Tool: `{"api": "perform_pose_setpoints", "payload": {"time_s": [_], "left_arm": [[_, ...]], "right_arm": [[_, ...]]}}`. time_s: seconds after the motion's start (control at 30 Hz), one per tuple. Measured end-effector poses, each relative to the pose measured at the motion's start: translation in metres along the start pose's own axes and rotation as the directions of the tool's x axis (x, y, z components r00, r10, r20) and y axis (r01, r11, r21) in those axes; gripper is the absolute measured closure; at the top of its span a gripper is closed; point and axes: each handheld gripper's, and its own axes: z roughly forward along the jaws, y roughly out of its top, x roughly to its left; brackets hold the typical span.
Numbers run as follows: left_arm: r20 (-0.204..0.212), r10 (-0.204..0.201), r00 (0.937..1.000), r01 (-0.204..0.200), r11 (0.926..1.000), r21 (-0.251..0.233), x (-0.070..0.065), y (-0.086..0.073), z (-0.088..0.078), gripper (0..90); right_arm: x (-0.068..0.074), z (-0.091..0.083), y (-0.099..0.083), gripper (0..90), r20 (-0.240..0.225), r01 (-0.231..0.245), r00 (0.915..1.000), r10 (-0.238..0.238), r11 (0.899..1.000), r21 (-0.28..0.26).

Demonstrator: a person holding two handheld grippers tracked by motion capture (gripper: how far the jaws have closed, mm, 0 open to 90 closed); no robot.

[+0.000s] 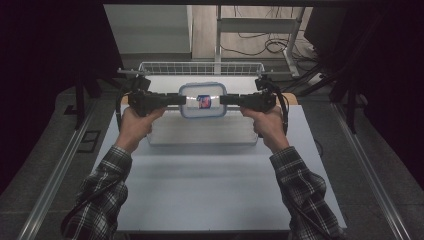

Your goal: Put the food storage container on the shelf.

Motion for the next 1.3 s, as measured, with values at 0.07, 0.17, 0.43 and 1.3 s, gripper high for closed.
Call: {"api": "perform_pose_setpoints", "payload": {"time_s": [0.07,0.17,0.43,1.3], "left_arm": [[0.000,0.000,1.0000,0.000,1.0000,0.000,0.005,0.007,0.001,57.3],[-0.006,0.001,1.0000,-0.001,1.0000,-0.002,0.011,0.016,0.002,57.2],[-0.019,-0.023,0.9995,0.023,0.9996,-0.014,0.028,0.021,0.012,56.7],[-0.122,-0.003,0.9925,0.004,1.0000,0.009,0.034,0.017,0.027,42.1]], "right_arm": [[-0.003,0.003,0.006,58.0,0.001,-0.002,1.0000,0.002,1.000,-0.010],[-0.011,0.008,0.017,58.0,0.000,-0.010,0.9999,0.010,1.000,-0.022],[-0.026,0.016,0.023,57.7,0.004,-0.050,0.9988,0.050,0.998,-0.033],[-0.025,0.032,0.017,56.9,0.150,-0.032,0.9882,0.029,0.999,0.021]]}}
